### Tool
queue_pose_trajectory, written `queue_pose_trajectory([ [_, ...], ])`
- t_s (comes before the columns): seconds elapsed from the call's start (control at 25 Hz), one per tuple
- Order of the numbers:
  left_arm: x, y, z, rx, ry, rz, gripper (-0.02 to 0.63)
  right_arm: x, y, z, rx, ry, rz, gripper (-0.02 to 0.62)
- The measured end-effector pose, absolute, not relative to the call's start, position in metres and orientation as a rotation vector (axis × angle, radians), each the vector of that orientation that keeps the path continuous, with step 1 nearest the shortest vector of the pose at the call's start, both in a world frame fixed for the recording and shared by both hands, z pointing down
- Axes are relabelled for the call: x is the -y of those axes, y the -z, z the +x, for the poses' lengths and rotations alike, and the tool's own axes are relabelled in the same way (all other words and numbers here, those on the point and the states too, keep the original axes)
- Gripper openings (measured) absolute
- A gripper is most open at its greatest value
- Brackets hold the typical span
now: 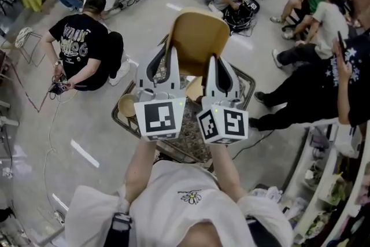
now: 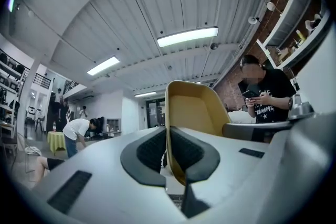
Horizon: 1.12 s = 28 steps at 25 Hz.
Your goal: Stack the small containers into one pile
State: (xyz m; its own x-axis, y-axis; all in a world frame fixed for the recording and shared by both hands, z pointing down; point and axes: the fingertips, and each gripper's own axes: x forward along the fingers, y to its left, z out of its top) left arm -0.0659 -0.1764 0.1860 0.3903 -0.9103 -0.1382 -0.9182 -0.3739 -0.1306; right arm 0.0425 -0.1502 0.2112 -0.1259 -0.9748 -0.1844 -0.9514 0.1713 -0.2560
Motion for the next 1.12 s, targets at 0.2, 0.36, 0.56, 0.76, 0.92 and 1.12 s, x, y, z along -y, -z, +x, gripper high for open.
queue_pose_trajectory([
  [0.2,0.171,-0.183,-0.054,-1.614,-0.057,-2.481,0.041,0.142,-0.206,0.053,-2.113,0.085,-1.862,0.043],
  [0.36,0.172,-0.182,-0.044,-1.603,-0.055,-2.499,0.041,0.142,-0.205,0.062,-2.101,0.079,-1.873,0.043],
  [0.56,0.184,-0.192,-0.011,-1.452,0.109,-2.539,0.041,0.15,-0.225,0.091,-2.015,0.287,-1.864,0.043],
  [0.76,0.207,-0.228,0.036,-1.241,0.284,-2.654,0.041,0.161,-0.27,0.128,-1.902,0.498,-1.972,0.043],
  [0.92,0.226,-0.29,0.059,-1.162,0.471,-2.75,0.041,0.167,-0.329,0.145,-1.816,0.705,-2.072,0.043],
  [1.12,0.237,-0.38,0.076,-1.098,0.721,-2.824,0.044,0.17,-0.41,0.156,-1.749,0.993,-2.144,0.043],
])
